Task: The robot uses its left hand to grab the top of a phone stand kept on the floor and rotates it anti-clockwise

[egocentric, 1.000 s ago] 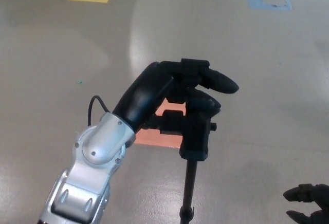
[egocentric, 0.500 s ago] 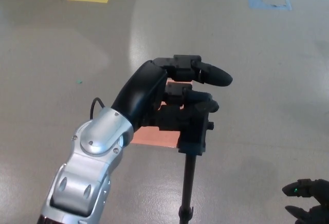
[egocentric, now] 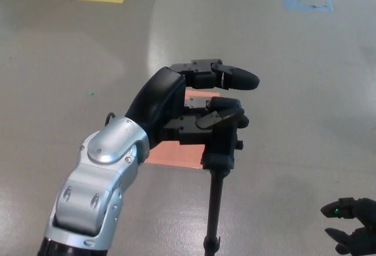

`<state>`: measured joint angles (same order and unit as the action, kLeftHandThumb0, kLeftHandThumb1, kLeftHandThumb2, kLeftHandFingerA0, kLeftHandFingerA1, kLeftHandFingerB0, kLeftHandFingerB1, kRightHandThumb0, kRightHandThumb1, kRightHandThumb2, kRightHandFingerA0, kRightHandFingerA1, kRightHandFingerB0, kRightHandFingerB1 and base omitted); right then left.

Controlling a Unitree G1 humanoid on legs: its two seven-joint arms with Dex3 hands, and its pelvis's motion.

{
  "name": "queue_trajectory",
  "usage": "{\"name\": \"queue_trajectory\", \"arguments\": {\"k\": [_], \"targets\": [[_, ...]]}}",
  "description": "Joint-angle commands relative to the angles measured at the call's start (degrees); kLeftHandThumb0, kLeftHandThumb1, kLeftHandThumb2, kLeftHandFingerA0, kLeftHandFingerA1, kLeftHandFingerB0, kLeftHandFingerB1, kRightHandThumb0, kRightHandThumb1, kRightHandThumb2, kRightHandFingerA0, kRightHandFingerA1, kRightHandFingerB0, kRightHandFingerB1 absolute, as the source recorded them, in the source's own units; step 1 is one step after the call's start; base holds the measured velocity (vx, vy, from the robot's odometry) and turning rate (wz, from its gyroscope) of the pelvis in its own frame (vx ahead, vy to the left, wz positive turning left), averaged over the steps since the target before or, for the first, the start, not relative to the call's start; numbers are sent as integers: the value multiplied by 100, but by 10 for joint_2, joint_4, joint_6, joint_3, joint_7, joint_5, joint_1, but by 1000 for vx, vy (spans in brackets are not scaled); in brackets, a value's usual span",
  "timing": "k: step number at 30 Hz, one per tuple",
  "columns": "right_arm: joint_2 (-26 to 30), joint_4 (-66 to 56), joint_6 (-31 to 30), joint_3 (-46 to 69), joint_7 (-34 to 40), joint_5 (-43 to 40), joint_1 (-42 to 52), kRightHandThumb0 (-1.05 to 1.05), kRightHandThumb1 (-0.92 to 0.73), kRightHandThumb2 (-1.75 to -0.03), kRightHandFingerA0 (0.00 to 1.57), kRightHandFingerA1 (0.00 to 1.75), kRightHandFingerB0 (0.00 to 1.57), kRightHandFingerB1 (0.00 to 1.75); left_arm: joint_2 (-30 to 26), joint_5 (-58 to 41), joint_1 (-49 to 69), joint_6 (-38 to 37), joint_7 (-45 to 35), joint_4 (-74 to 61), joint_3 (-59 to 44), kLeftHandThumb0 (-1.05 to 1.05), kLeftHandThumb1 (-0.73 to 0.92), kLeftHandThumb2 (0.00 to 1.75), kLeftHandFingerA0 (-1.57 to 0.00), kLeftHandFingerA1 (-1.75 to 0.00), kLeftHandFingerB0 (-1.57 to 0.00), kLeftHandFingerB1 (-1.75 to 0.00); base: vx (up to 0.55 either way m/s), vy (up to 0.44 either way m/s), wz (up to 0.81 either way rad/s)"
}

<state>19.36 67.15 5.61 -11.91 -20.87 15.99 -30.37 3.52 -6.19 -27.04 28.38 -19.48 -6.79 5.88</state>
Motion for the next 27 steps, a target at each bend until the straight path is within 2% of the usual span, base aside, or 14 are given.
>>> {"name": "queue_trajectory", "arguments": {"k": [1,22,23,24,25,26,27], "targets": [[13,2,-16,-2,-9,6,-31,-53,-80,-64,58,40,19,29,18,-122,-41,310,8,6,-82,-19,73,62,-92,-60,-70,-48,0,0,0],[13,3,-15,-7,-11,8,-35,-53,-80,-63,59,41,21,29,8,-137,-55,342,-4,14,-92,-21,74,62,-90,-58,-67,-45,0,0,0],[13,3,-13,-6,-11,7,-35,-52,-80,-65,58,41,19,30,6,-136,-52,331,-8,13,-89,-28,68,60,-65,-48,-43,-34,0,0,0],[14,3,-11,-5,-11,6,-35,-52,-80,-65,58,41,19,30,5,-136,-50,323,-11,12,-87,-28,68,60,-65,-48,-43,-34,0,0,0],[14,2,-8,-6,-11,6,-34,-52,-80,-63,58,40,20,29,-11,-126,-44,295,-28,6,-65,-54,48,70,-21,-42,-8,-31,0,0,0],[15,2,-8,-6,-11,6,-34,-52,-80,-63,58,40,20,29,-16,-124,-43,290,-32,4,-59,-54,48,70,-21,-42,-8,-31,0,0,0],[14,3,-9,-7,-10,7,-35,-53,-80,-63,58,40,20,29,-22,-123,-41,280,-40,2,-52,-59,53,57,-13,-29,-2,-17,0,0,0]]}}
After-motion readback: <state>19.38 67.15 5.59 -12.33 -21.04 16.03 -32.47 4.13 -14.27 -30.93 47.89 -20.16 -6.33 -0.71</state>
